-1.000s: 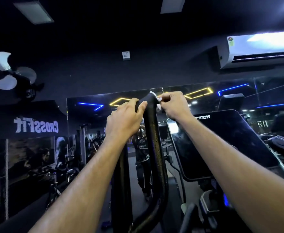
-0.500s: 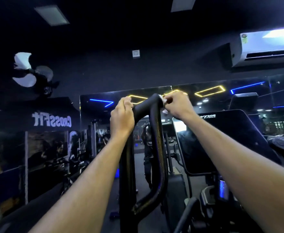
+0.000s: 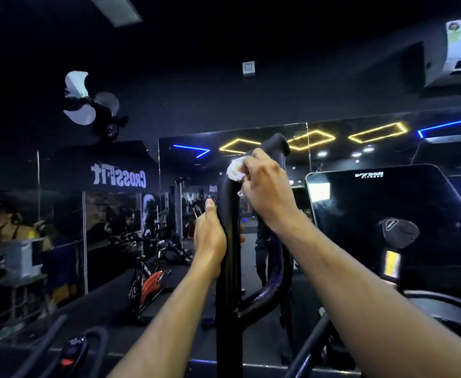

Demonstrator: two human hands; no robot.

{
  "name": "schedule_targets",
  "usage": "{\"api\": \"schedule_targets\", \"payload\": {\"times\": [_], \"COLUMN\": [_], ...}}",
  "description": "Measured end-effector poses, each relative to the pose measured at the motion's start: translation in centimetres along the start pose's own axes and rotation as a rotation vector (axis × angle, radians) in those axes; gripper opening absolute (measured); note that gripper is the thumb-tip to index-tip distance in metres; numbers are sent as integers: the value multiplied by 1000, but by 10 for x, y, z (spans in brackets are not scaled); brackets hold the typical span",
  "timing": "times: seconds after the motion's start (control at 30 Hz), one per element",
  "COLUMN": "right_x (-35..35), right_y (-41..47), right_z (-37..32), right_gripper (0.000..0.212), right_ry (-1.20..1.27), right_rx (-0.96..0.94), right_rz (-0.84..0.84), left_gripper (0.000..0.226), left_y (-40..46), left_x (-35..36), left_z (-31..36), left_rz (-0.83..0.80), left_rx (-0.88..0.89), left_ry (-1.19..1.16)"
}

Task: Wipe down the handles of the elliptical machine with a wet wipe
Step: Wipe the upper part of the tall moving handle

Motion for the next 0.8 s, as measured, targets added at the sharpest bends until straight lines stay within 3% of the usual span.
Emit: {"api": "schedule_targets", "payload": {"times": [0.07,0.17,0.33,0.5,0.8], "right_x": [1,9,18,0,14], "right_y": [-8,-28,-40,-30,-61], "right_z": [0,-8,0,9,-14], "right_gripper": [14,7,13,19,15], "right_ry": [79,155,249,243,257], "right_rx": [44,74,139,183,111], "right_rz": [60,16,-262,-52,-164], "left_gripper": [72,72,73,70,71], "left_y": [-2,-2,1,-1,6], "left_x": [-1,-2,0,-3,-10], "left_z": [1,3,0,2,-3], "left_rz": [16,34,40,65,157], "left_rx": [9,20,29,27,36], "left_ry": [6,5,35,59,91]}}
Point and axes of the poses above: each hand's wrist, its own y-axis towards the middle knuckle, its own x-axis out of the palm, z = x × y, the point moved 9 cm from there along y, towards the middle knuckle, and after that the axes turned 15 degrees about -x, right-handed, at the moved point
